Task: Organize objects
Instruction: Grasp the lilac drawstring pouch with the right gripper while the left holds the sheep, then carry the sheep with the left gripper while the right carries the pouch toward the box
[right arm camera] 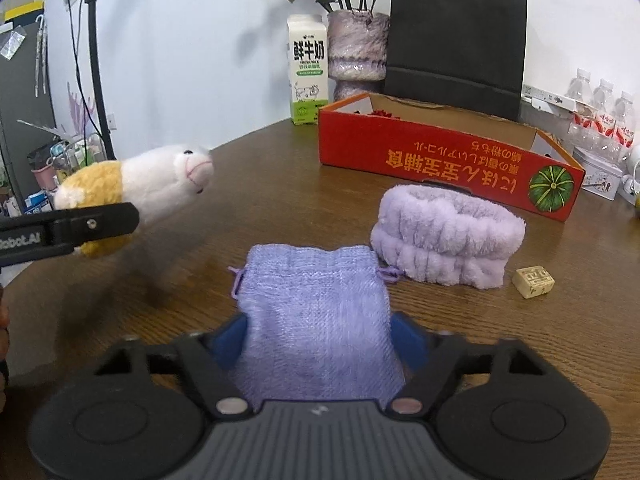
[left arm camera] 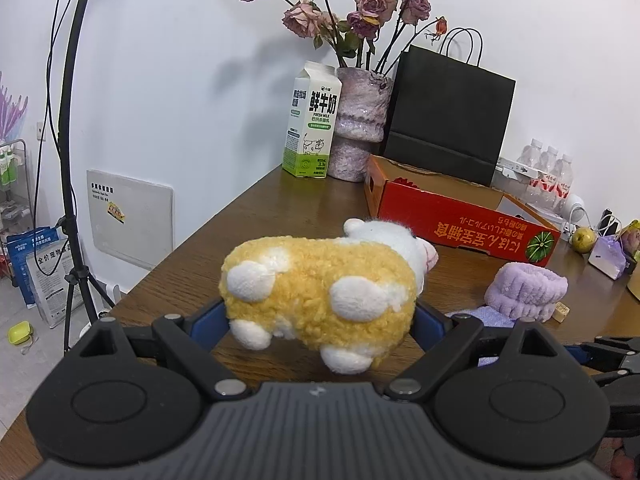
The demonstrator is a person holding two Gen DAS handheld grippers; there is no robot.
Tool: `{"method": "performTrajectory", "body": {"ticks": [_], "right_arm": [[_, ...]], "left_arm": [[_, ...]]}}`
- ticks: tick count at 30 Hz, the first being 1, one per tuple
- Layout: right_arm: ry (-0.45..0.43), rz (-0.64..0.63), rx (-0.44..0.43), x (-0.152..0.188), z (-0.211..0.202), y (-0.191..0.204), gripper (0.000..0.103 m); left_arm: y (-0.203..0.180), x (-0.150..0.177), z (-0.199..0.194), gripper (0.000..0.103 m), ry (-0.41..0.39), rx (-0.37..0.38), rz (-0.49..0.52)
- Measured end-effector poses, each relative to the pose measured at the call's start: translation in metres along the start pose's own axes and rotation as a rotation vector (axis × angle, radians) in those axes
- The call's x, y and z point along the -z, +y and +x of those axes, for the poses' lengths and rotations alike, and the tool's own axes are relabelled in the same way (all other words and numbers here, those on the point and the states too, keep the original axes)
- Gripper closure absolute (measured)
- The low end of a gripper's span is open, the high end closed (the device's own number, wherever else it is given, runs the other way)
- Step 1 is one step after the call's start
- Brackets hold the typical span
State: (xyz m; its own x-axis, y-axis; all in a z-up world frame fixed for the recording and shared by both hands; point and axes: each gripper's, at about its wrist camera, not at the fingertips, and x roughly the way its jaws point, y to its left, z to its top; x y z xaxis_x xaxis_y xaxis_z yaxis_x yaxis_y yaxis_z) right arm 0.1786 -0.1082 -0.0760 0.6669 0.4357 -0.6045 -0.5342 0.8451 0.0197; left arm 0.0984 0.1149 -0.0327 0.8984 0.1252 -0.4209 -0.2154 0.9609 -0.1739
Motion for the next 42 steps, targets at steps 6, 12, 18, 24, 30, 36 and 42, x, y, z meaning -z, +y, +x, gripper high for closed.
{"method": "performTrajectory", "body": {"ticks": [6, 12, 18, 24, 30, 36, 42], "right_arm": [[-0.018, 0.017, -0.032, 0.003, -0.007, -0.004, 0.090], [-0.059, 0.050, -0.041, 0.007, -0.018, -0.010, 0.094], [-0.121, 0.040, -0.042, 0.014, -0.036, -0.013, 0.094], [-0.183, 0.049, -0.030, 0.011, -0.054, -0.024, 0.094], [-0.234, 0.058, -0.010, 0.007, -0.070, -0.038, 0.094], [-0.275, 0.058, 0.013, -0.002, -0.077, -0.051, 0.094], [-0.301, 0.060, 0.032, -0.014, -0.076, -0.064, 0.094]], "left_arm": [[0.000, 0.000, 0.001, 0.010, 0.005, -0.007, -0.010], [0.001, 0.000, 0.001, 0.010, 0.009, -0.007, -0.016], [-0.009, 0.002, -0.009, 0.010, -0.047, -0.004, 0.026], [-0.025, -0.003, -0.017, 0.010, -0.055, 0.020, 0.025], [-0.049, -0.016, -0.023, 0.010, -0.075, 0.054, 0.037], [-0.076, -0.032, -0.022, 0.010, -0.106, 0.073, 0.037], [-0.096, -0.044, -0.011, 0.010, -0.093, 0.083, 0.017]]}}
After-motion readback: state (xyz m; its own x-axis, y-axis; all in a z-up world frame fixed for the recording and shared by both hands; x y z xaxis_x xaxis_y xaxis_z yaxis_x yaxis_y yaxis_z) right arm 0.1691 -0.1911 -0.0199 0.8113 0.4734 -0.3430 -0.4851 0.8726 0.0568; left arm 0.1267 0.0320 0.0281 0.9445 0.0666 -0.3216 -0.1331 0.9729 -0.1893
